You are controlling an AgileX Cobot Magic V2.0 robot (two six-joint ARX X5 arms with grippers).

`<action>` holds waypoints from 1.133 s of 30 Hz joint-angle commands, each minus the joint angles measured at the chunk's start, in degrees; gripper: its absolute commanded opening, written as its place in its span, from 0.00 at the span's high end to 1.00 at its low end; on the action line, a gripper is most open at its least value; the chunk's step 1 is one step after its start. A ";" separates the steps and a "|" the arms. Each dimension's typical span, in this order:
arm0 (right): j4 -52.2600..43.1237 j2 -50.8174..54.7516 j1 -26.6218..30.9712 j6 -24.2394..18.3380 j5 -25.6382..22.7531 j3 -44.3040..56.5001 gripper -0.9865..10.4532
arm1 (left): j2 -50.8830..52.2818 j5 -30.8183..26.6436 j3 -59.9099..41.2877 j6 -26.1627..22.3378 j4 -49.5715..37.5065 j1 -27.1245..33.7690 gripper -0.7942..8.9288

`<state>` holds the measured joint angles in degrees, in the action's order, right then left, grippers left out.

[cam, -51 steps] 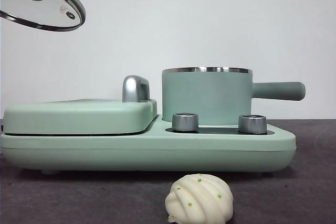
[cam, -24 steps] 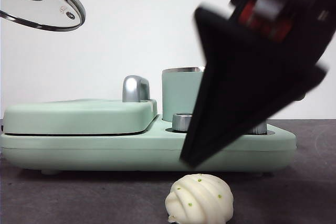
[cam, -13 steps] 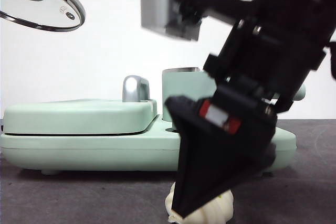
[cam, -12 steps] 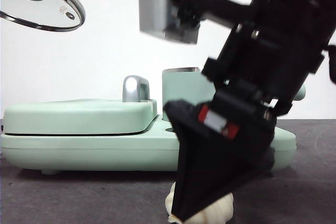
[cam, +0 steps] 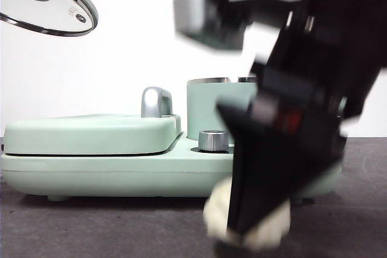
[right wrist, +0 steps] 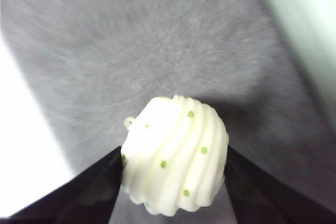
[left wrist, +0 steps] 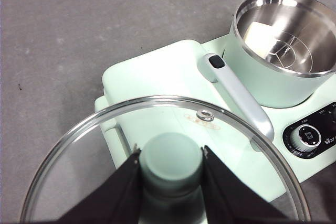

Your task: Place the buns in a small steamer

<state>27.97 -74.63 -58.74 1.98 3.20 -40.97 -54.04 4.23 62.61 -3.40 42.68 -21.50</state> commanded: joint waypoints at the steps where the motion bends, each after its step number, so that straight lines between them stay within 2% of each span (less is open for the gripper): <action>1: 6.82 5.29 0.42 3.85 -0.22 -4.22 0.67 | 0.13 0.02 0.85 -0.39 -1.31 -0.15 0.91; 5: 19.96 13.05 4.44 7.91 -0.22 -14.38 0.67 | 0.13 0.04 0.85 -0.39 -1.38 -0.15 0.91; 9: 24.70 13.66 8.35 7.50 -0.20 -22.56 0.67 | 0.11 0.04 0.85 -0.39 -1.57 -0.15 0.91; 14: 22.32 10.78 14.03 4.42 -0.13 -30.38 0.67 | 0.11 0.04 0.85 -0.39 -1.55 -0.15 0.91; 21: 19.32 -0.11 21.92 0.85 1.99 -37.46 0.67 | 0.11 0.04 0.85 -0.28 -1.46 -0.15 0.91; 26: 16.11 -9.57 25.79 -1.22 2.99 -39.82 0.67 | 0.11 0.04 0.85 -0.11 -1.16 -0.15 0.91; 34: 12.68 -20.87 29.64 -1.42 4.42 -40.15 0.67 | 0.11 0.04 0.85 0.02 -0.26 -0.15 0.91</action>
<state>41.25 -94.26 -28.97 1.28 7.35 -79.85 -54.04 4.23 62.61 -3.38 43.86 -21.50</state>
